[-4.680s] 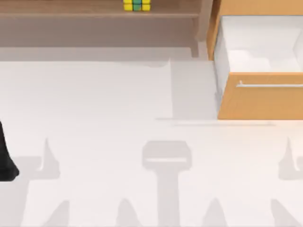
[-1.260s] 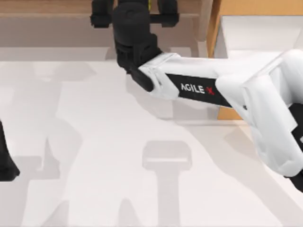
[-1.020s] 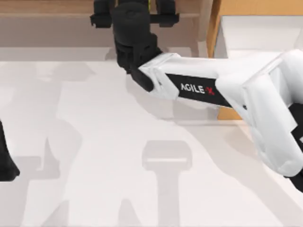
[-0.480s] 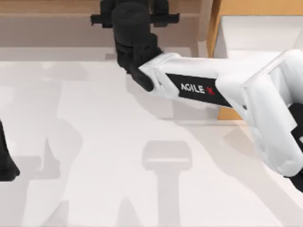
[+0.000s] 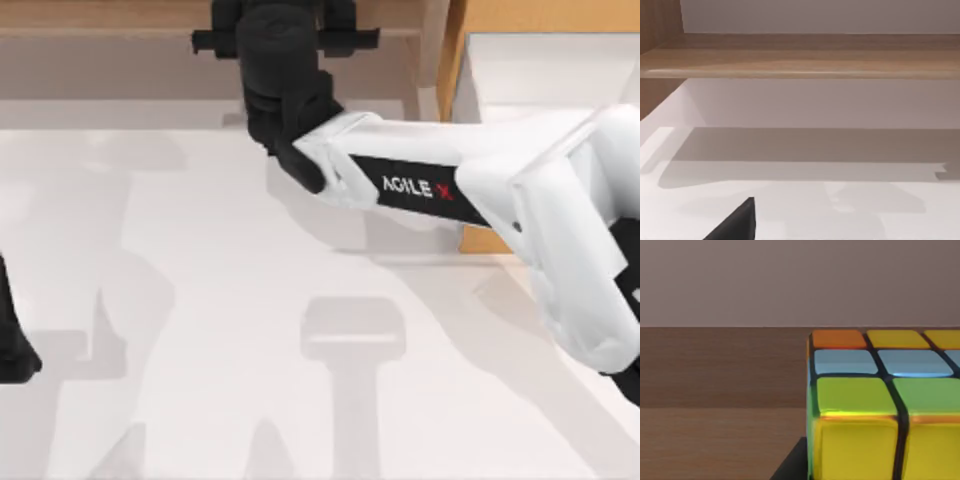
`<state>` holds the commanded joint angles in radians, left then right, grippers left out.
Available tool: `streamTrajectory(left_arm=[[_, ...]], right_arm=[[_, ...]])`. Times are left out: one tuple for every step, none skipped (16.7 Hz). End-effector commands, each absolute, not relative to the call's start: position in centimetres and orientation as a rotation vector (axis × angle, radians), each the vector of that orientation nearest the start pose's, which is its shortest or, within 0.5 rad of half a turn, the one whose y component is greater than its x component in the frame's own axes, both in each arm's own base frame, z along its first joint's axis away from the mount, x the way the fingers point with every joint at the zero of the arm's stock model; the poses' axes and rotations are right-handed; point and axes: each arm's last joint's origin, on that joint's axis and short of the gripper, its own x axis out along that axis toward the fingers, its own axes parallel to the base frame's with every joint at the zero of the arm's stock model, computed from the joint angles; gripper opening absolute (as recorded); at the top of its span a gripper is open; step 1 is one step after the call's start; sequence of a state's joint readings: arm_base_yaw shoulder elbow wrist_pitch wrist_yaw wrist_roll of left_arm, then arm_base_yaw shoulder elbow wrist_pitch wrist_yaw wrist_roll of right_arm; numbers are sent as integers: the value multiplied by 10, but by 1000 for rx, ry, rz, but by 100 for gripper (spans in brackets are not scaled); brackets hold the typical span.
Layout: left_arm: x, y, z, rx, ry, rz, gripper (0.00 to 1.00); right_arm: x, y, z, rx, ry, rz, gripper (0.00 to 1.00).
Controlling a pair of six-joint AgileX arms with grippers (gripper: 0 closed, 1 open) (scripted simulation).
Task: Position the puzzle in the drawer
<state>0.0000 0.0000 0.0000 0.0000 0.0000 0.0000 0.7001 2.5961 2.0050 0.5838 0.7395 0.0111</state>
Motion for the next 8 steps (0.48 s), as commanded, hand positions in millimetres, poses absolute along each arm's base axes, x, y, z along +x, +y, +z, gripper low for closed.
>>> streamTrajectory(left_arm=[[106, -1, 160, 0, 0, 0, 100], [106, -1, 160, 0, 0, 0, 100], [106, -1, 160, 0, 0, 0, 100], [106, -1, 160, 0, 0, 0, 100], [106, -1, 160, 0, 0, 0, 100], [106, -1, 160, 0, 0, 0, 100], [106, -1, 160, 0, 0, 0, 100], [106, -1, 160, 0, 0, 0, 100]], right_arm=[[452, 364, 149, 0, 0, -10, 0], [450, 365, 150, 3, -1, -5, 0], [450, 365, 151, 4, -2, -5, 0], [449, 365, 153, 8, -5, -4, 0], [447, 364, 157, 13, -8, -3, 0], [443, 364, 161, 15, -10, -1, 0], [440, 365, 165, 17, -12, 2, 0], [436, 366, 169, 16, -12, 2, 0]])
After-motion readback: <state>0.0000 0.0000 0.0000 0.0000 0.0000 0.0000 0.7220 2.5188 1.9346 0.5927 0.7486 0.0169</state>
